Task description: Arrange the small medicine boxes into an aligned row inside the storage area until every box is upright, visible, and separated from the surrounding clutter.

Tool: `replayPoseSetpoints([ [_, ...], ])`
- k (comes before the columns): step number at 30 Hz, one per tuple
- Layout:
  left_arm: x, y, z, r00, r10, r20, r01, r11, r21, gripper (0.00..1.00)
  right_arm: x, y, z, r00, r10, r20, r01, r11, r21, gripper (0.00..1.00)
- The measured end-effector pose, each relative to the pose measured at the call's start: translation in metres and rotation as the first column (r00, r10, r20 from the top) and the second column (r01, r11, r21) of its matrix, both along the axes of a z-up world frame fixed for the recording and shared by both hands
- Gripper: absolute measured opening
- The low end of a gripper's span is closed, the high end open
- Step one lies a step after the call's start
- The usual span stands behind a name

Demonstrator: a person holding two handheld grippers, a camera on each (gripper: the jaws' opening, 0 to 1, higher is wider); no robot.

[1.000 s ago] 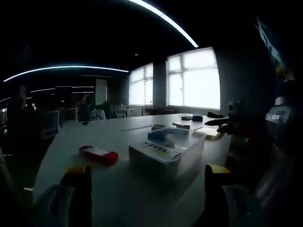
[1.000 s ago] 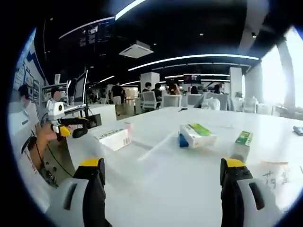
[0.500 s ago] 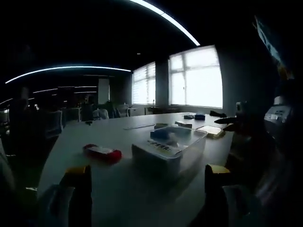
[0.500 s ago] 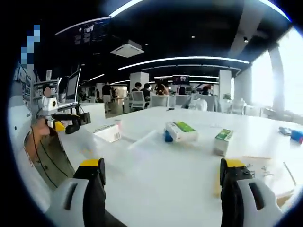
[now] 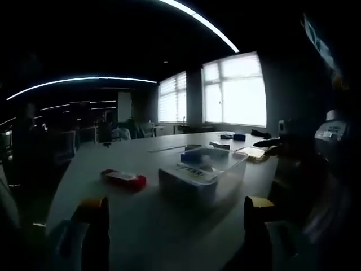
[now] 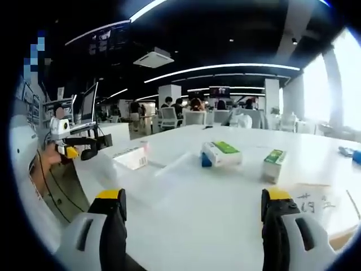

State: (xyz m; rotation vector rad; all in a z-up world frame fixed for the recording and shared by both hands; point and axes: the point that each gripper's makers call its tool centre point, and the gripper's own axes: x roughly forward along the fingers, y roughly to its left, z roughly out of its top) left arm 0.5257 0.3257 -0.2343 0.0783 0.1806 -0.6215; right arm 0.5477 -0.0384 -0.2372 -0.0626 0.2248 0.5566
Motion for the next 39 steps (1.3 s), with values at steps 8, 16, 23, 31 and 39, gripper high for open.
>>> replayPoseSetpoints([
  [8,-0.003,0.000,0.000,1.000,-0.003,0.004,0.003,1.000,-0.001,0.99,0.001,0.001,0.005,1.000,0.001,0.009,-0.001,1.000,0.008,0.97],
  [16,-0.005,0.002,-0.001,1.000,-0.001,0.004,0.001,1.000,-0.005,0.99,0.000,-0.002,0.002,1.000,-0.004,0.001,0.004,1.000,0.004,0.96],
  [23,-0.009,0.003,-0.001,1.000,0.004,0.003,-0.004,1.000,-0.003,0.99,-0.001,-0.002,0.009,1.000,0.001,0.020,-0.001,1.000,0.004,0.96],
  [31,-0.017,0.014,0.003,1.000,0.024,0.014,-0.024,0.999,0.024,0.99,0.007,-0.012,0.006,1.000,-0.025,0.015,0.025,1.000,-0.001,0.97],
  [39,-0.012,0.018,0.005,0.999,0.040,0.020,-0.041,0.999,0.019,0.99,0.011,-0.028,0.001,0.997,-0.074,0.002,0.074,0.997,-0.009,0.97],
])
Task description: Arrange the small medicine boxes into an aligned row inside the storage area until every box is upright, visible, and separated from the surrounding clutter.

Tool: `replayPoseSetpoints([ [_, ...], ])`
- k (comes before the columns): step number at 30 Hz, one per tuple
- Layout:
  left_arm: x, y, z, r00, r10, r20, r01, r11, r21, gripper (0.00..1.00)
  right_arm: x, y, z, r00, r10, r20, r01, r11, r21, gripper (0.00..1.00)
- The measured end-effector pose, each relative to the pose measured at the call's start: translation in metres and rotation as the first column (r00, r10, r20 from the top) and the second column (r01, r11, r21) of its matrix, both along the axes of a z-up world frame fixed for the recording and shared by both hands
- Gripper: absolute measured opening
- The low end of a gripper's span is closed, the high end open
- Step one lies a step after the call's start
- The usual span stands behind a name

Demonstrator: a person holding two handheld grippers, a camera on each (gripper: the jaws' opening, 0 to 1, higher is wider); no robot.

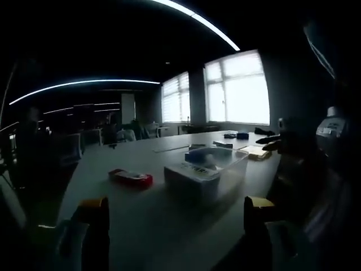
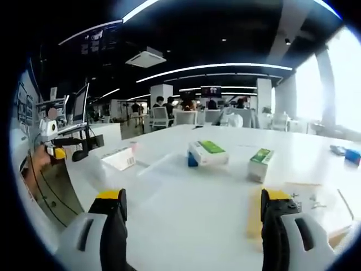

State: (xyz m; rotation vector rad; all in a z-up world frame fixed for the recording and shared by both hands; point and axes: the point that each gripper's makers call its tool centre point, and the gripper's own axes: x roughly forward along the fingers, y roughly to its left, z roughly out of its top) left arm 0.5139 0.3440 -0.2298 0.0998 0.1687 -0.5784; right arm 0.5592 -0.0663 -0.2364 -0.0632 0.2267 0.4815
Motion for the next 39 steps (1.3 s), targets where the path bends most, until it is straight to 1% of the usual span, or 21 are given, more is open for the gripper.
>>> replayPoseSetpoints([
  [3,0.003,-0.001,0.000,1.000,0.000,0.001,0.000,1.000,0.000,0.99,0.003,-0.006,-0.003,1.000,-0.007,-0.013,0.007,1.000,0.004,0.97],
  [5,0.004,-0.003,-0.001,1.000,-0.003,-0.002,0.003,1.000,0.003,0.99,0.006,-0.008,-0.003,1.000,-0.003,-0.018,0.003,0.999,0.032,0.97],
  [7,0.005,-0.004,-0.001,1.000,-0.005,-0.005,0.005,1.000,0.009,0.99,0.010,-0.009,-0.006,0.999,0.003,-0.036,-0.001,0.999,0.033,0.97],
  [8,0.006,-0.004,-0.001,1.000,-0.005,-0.006,0.005,1.000,0.013,0.99,0.014,-0.010,-0.008,0.999,-0.003,-0.041,0.004,1.000,0.025,0.97],
  [10,0.007,-0.003,0.000,1.000,-0.002,-0.008,0.003,1.000,0.023,0.98,0.016,-0.015,-0.019,0.996,0.008,-0.092,-0.013,0.999,-0.049,0.98],
  [11,0.007,-0.003,0.000,1.000,0.000,-0.007,0.000,1.000,0.027,0.98,0.017,-0.016,-0.021,0.994,0.005,-0.109,-0.011,0.998,-0.055,0.98],
  [14,0.007,-0.004,0.000,1.000,0.002,-0.003,-0.002,1.000,0.022,0.98,0.019,-0.014,-0.021,0.992,0.020,-0.124,-0.026,0.999,-0.044,0.97],
  [15,0.008,-0.005,0.000,1.000,0.000,-0.005,0.000,1.000,0.015,0.98,0.019,-0.009,-0.018,0.991,0.032,-0.132,-0.030,0.999,0.019,0.97],
  [16,0.009,-0.007,-0.001,1.000,-0.002,-0.006,0.002,1.000,0.013,0.98,0.019,-0.007,-0.016,0.990,0.043,-0.135,-0.037,0.998,0.044,0.97],
  [18,0.010,-0.011,-0.001,1.000,-0.007,-0.009,0.007,1.000,0.017,0.98,0.021,-0.002,-0.010,0.987,0.063,-0.148,-0.043,0.990,0.138,0.96],
  [21,0.010,-0.013,0.000,1.000,-0.017,-0.005,0.017,1.000,0.023,0.98,0.026,-0.001,-0.003,0.988,0.059,-0.144,-0.025,0.974,0.224,0.94],
  [24,0.009,-0.016,0.001,1.000,-0.027,-0.007,0.027,0.999,0.026,0.98,0.030,0.000,0.002,0.987,0.067,-0.143,-0.025,0.961,0.276,0.93],
  [27,0.009,-0.017,0.000,0.999,-0.030,-0.014,0.031,0.999,0.034,0.98,0.034,0.003,0.006,0.984,0.083,-0.160,-0.020,0.931,0.364,0.94],
  [28,0.008,-0.018,0.000,0.999,-0.031,-0.015,0.031,0.999,0.035,0.98,0.035,0.004,0.006,0.983,0.086,-0.159,-0.020,0.928,0.373,0.94],
  [29,0.008,-0.018,0.000,0.999,-0.031,-0.017,0.032,0.999,0.034,0.98,0.035,0.008,0.008,0.979,0.101,-0.176,-0.015,0.902,0.430,0.94],
  [31,0.009,-0.019,0.000,0.999,-0.030,-0.018,0.031,0.999,0.034,0.98,0.037,0.014,0.011,0.977,0.106,-0.183,-0.003,0.872,0.490,0.94],
  [32,0.009,-0.020,0.000,0.999,-0.030,-0.017,0.031,0.999,0.035,0.98,0.037,0.015,0.010,0.976,0.109,-0.186,-0.002,0.869,0.495,0.94],
  [34,0.008,-0.022,0.002,0.999,-0.038,-0.014,0.038,0.998,0.052,0.98,0.038,0.017,0.005,0.972,0.114,-0.206,-0.002,0.879,0.477,0.94],
  [37,0.007,-0.022,0.003,0.999,-0.041,-0.010,0.041,0.997,0.061,0.98,0.039,0.016,-0.001,0.969,0.095,-0.227,0.017,0.893,0.450,0.94],
  [38,0.007,-0.022,0.003,0.999,-0.040,-0.009,0.040,0.997,0.061,0.98,0.040,0.015,-0.002,0.967,0.092,-0.236,0.026,0.891,0.454,0.94],
  [39,0.008,-0.021,0.003,0.999,-0.039,-0.009,0.039,0.997,0.060,0.98,0.041,0.015,-0.002,0.965,0.090,-0.245,0.040,0.876,0.481,0.94],
])
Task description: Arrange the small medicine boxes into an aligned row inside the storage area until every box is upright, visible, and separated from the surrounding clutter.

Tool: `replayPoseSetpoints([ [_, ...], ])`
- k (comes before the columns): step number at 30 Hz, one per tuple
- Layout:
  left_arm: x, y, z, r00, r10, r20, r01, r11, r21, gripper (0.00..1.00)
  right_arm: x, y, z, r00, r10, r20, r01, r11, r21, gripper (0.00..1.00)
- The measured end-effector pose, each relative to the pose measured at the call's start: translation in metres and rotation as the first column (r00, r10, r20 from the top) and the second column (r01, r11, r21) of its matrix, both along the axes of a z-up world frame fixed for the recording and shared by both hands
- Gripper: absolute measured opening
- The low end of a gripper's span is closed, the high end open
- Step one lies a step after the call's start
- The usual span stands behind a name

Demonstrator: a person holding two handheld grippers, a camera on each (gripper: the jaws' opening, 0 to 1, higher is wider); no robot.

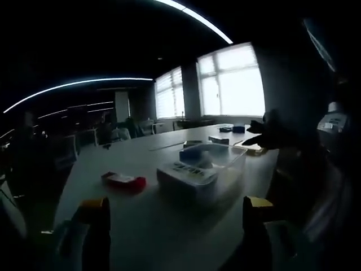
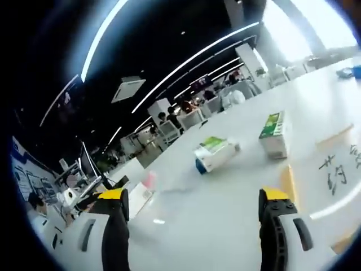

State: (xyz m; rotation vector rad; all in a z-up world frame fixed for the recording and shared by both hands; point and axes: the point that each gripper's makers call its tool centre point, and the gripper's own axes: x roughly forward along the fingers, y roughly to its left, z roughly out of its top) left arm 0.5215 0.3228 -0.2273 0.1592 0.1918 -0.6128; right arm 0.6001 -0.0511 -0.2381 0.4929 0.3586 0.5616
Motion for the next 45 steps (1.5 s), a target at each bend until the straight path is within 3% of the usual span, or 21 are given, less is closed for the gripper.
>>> replayPoseSetpoints([
  [4,-0.001,0.001,-0.002,1.000,-0.002,-0.006,0.002,1.000,-0.007,0.98,0.014,-0.009,0.009,0.997,-0.069,-0.025,0.072,0.986,0.148,0.93],
  [8,0.000,0.001,-0.004,1.000,-0.005,-0.012,0.005,1.000,0.003,0.97,0.020,-0.011,0.006,0.992,-0.120,-0.037,0.124,0.980,0.153,0.90],
  [18,-0.002,0.004,-0.007,1.000,0.000,-0.013,0.000,1.000,0.010,0.97,0.038,-0.005,0.010,0.988,-0.133,-0.076,0.149,0.946,0.287,0.86],
  [34,-0.004,0.013,-0.006,1.000,0.008,-0.006,-0.008,1.000,0.004,0.97,0.062,0.008,0.011,0.989,-0.111,-0.093,0.137,0.923,0.359,0.82],
  [45,-0.002,0.013,-0.006,1.000,-0.003,-0.012,0.003,1.000,-0.017,0.97,0.072,0.015,0.000,0.985,-0.115,-0.128,0.155,0.916,0.370,0.75],
])
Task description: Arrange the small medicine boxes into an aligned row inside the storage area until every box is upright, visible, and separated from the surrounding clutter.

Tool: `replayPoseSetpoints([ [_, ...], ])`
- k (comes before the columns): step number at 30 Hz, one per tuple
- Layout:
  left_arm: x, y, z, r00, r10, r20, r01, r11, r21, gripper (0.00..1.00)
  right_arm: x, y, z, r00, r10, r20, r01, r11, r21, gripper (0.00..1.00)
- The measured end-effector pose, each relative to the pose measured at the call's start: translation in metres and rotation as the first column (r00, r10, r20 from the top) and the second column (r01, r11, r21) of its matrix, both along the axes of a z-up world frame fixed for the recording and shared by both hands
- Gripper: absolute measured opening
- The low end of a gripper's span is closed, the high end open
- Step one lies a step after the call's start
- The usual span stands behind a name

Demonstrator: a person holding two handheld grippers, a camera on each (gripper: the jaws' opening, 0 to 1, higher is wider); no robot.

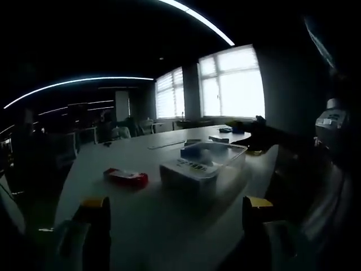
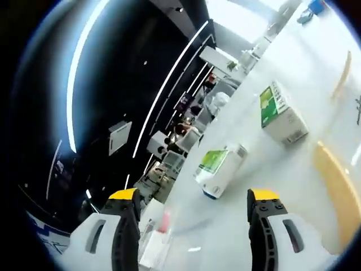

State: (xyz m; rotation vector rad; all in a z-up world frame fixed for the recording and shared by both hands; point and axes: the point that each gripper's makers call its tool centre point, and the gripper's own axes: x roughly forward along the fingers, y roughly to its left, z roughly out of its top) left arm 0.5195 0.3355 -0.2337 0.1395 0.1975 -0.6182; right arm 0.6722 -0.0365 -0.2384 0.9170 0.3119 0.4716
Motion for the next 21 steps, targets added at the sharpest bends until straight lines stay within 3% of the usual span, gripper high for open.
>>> replayPoseSetpoints([
  [21,-0.004,0.002,0.003,1.000,0.020,-0.002,-0.020,1.000,0.008,0.96,0.031,0.008,-0.015,0.999,-0.007,-0.039,0.011,0.995,0.104,0.65],
])
